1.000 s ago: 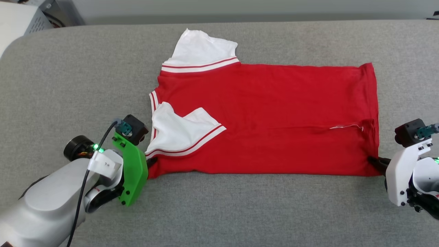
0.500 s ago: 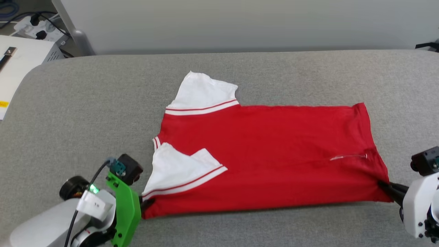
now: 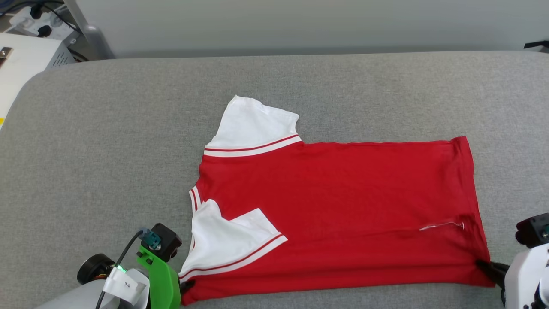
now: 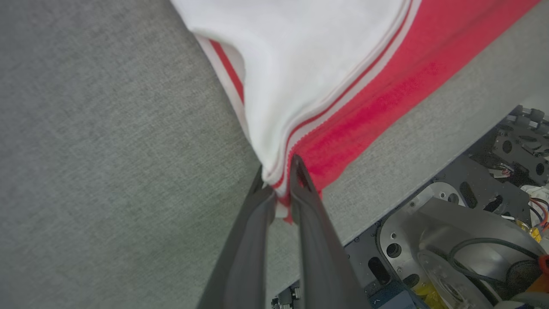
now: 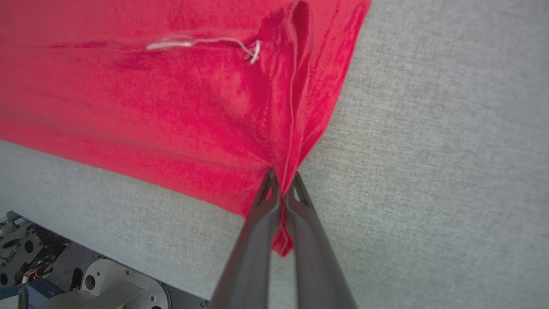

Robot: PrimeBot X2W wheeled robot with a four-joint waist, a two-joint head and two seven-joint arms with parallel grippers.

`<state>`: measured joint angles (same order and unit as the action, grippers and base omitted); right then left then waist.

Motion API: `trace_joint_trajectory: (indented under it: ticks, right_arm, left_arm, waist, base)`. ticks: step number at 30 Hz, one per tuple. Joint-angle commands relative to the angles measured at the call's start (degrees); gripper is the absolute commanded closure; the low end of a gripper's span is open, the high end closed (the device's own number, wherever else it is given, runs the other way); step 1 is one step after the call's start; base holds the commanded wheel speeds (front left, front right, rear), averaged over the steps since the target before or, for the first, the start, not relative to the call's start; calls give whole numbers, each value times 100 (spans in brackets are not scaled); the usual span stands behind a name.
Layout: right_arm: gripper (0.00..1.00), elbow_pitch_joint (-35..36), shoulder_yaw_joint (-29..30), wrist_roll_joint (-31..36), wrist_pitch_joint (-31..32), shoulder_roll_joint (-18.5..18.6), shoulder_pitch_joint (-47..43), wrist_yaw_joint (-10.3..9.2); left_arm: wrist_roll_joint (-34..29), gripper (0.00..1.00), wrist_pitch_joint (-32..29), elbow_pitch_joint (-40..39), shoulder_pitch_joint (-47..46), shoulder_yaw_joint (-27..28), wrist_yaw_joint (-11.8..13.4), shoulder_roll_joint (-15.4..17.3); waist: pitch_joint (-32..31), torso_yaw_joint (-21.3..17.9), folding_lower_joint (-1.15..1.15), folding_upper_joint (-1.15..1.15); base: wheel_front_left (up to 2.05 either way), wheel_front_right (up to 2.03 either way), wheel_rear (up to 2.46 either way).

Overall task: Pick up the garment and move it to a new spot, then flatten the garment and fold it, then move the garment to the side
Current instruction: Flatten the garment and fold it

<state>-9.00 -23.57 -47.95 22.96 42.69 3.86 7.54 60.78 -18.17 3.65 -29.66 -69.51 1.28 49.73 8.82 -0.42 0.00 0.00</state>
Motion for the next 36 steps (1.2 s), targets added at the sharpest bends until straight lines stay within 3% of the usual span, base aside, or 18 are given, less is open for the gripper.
trace_joint_trajectory:
  ticks: [1,5,6,7,8,10,17,24,31,36]
  right_arm:
    - [100,-139,13,51,46,-79,-9,-5]
    - [100,-491,-127,193,78,-236,2,-5]
    - [96,-576,-136,219,15,-281,9,-5]
    - [78,-649,-101,248,-80,-319,16,-5]
    - [0,-712,-60,309,-198,-355,27,-5]
    - [0,-745,63,383,-435,-434,47,-5]
    - [0,-461,646,943,-1290,-642,21,-5]
    - [0,290,1645,1883,-2108,-1288,81,-5]
    - [0,1276,2269,2727,-2716,-2183,117,-5]
    - [0,1728,2271,2956,-2769,-2473,158,-5]
  left_arm:
    - [59,100,16,105,95,-6,42,-38]
    - [57,100,63,332,112,-23,5,-175]
    - [58,100,104,383,115,-11,12,-205]
    - [56,95,146,413,122,2,19,-218]
    - [16,4,206,435,120,9,31,-211]
    - [-107,0,326,444,111,13,71,-156]
    - [-239,0,537,78,-34,213,242,178]
    - [-537,0,961,-145,-519,630,464,371]
    - [-720,0,1458,275,-1243,1073,487,-46]
    - [-639,0,1367,842,-1959,1268,150,-433]
  waist:
    - [84,-4,0,0]
    - [129,24,0,0]
    - [118,37,0,0]
    - [98,47,0,0]
    - [61,56,0,0]
    - [-23,61,0,0]
    - [-289,58,0,0]
    - [-322,-47,0,0]
    - [-26,-247,0,0]
    - [387,-440,0,0]
  base:
    - [0,0,0]
    - [0,0,0]
    - [0,0,0]
    - [0,0,0]
    - [0,0,0]
    - [0,0,0]
    - [0,0,0]
    - [0,0,0]
    - [0,0,0]
    - [0,0,0]
